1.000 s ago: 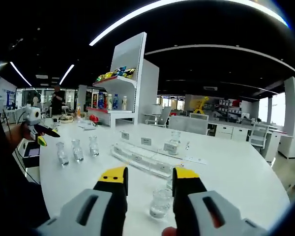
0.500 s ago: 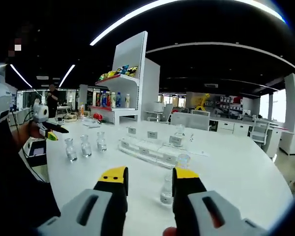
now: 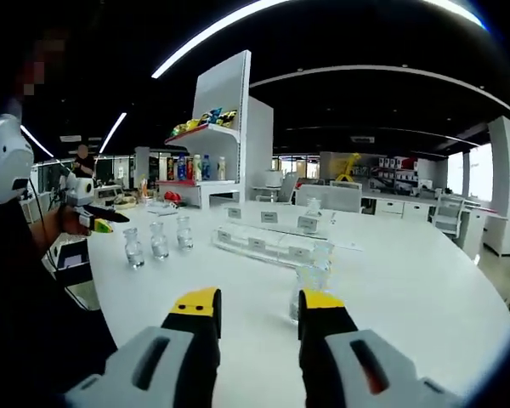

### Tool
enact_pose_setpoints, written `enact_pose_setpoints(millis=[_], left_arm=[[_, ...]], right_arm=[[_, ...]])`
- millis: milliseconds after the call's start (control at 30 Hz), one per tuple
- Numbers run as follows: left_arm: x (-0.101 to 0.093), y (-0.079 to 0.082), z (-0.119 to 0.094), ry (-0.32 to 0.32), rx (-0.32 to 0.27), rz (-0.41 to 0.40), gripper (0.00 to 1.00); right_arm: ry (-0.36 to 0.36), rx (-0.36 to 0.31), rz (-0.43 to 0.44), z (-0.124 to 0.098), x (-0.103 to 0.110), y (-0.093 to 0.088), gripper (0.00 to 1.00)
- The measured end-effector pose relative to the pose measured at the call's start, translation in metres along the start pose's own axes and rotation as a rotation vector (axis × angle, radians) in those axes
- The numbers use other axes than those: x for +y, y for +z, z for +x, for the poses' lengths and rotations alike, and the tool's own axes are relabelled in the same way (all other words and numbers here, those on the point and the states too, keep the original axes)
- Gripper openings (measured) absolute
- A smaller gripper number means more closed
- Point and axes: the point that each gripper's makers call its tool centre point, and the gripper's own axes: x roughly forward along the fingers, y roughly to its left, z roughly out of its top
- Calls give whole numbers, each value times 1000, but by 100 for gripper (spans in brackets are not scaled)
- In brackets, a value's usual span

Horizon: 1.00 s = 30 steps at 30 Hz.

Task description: Identify the label on the chemical reagent bottle, grasp the chemical reagent bottle, and place it in the designated position on the reagent rack

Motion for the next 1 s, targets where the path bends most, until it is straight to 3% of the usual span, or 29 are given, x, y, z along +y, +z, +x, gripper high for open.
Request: enact_pose_setpoints(millis=[533, 1000], left_arm=[[1, -2, 4, -20, -9, -12, 58], [-7, -10, 21, -75, -20, 4, 44]], right_arm=[[27, 10, 14, 2, 4, -3, 33], [9, 26, 11, 3, 1, -8, 32]])
